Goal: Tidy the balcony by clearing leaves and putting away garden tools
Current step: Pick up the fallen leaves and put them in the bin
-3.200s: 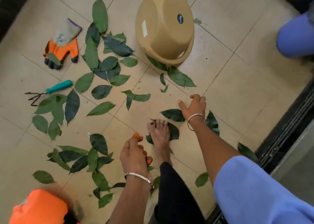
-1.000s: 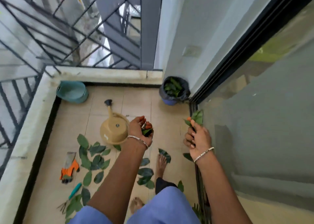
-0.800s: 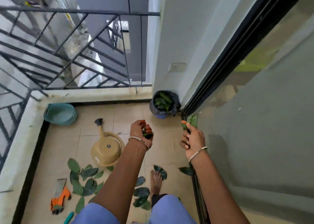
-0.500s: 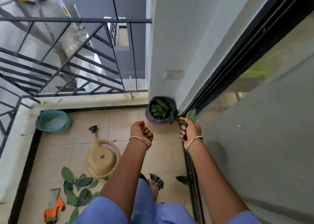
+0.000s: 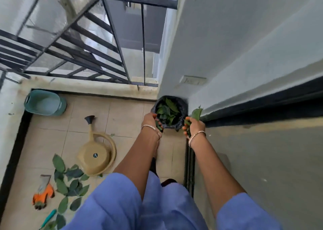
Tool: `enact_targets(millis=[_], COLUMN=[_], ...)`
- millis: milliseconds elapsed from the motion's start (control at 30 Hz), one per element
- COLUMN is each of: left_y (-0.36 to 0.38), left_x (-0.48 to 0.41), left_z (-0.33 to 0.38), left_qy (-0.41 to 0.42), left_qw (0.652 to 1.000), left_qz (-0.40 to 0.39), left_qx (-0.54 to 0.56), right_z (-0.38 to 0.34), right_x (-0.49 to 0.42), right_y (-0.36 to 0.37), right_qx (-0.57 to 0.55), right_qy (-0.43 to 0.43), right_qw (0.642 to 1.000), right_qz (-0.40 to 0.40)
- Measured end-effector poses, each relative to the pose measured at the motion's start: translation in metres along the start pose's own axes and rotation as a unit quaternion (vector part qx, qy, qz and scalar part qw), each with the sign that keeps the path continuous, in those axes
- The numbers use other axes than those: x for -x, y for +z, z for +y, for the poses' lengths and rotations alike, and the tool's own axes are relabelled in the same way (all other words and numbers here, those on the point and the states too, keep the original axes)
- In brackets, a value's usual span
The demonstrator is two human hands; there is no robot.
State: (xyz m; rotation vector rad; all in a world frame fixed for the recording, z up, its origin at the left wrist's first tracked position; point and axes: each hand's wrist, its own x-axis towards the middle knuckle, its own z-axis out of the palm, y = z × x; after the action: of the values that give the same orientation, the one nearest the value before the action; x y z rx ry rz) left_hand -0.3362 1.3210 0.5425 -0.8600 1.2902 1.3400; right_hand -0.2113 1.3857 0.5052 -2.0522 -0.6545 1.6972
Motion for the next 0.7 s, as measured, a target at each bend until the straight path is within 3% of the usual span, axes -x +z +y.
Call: enact_targets(millis=[133,300,500,700], left_y=[0.024,0.048,0.072,0.053], left_x=[-0.063,-0.140,-0.241,-0.332], left_z=[0.003,-0.009,-0.033,-0.064], left_qy=[-0.022,-0.042,-0.038,-0.074], left_qw=[0.998,0.998,0.995,0.993], left_qz=[0.040,0.037,0.027,0.039], left_qx=[-0.030,-0.007,0.084,0.085], right_z=[-0.014,-0.003,0.043,0.089], right_x=[-0.048,-0.120,-0.218,-0.299], right_y=[0.016,0.026,0.028,0.037], right_qx=[0.039,0.074,0.125,0.194], right_qy=[0.001,0.014,0.024,0.027], right_qw=[0.999,0.997,0.992,0.981], right_qz=[0.002,0.006,0.003,0.008])
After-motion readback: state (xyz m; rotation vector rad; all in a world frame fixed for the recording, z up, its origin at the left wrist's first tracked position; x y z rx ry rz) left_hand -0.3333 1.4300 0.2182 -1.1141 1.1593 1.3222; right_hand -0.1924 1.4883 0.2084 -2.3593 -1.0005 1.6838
